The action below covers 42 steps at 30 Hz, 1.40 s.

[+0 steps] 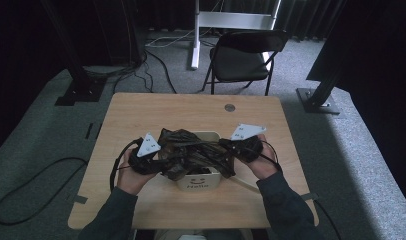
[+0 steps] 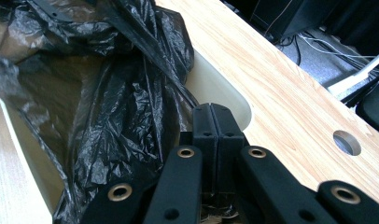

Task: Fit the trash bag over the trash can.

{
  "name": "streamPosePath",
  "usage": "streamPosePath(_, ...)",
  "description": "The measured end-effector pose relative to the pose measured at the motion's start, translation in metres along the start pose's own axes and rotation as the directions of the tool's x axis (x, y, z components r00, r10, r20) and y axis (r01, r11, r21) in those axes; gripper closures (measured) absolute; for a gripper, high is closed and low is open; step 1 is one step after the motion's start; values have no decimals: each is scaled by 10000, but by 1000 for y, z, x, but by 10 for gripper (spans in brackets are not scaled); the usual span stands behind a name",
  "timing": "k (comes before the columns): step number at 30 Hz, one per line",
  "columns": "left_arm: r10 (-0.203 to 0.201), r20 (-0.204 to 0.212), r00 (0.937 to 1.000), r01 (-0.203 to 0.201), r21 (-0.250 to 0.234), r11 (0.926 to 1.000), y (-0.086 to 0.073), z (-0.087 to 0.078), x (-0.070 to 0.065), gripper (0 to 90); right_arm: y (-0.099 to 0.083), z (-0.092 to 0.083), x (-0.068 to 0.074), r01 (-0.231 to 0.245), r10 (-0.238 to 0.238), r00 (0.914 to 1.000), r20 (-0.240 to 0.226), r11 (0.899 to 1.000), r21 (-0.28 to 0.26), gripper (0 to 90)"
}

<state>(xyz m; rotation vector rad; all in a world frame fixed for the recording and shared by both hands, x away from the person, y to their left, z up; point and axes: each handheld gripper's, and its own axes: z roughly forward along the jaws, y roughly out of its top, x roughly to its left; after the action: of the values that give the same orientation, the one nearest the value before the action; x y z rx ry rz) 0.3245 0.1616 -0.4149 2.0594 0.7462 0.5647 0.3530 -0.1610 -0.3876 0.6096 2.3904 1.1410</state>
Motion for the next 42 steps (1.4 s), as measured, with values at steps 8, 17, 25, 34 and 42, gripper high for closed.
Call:
streamPosePath(8,-269,-714,9971,277,109,9996,1,10,9,715,-2,5,-1,-4,1,9999,163,9998,178,899)
streamPosePath(17,-166,-698,9974,168,29,9999,4,14,7,803,-6,11,-6,-222,216,9994,255,9995,215,899)
streamPosePath(25,-150,53,9999,151,-158,9998,8,21,7,516,-5,11,-5,-182,177,9996,225,9997,187,899)
streamPosePath(34,-467,-297,9985,456,-382,9982,11,28,11,814,-4,12,-6,-234,232,9994,255,9997,101,899)
streamPosePath(42,-268,-681,9973,248,-305,9992,15,29,14,843,-1,16,-9,-267,267,9987,444,9996,6,900)
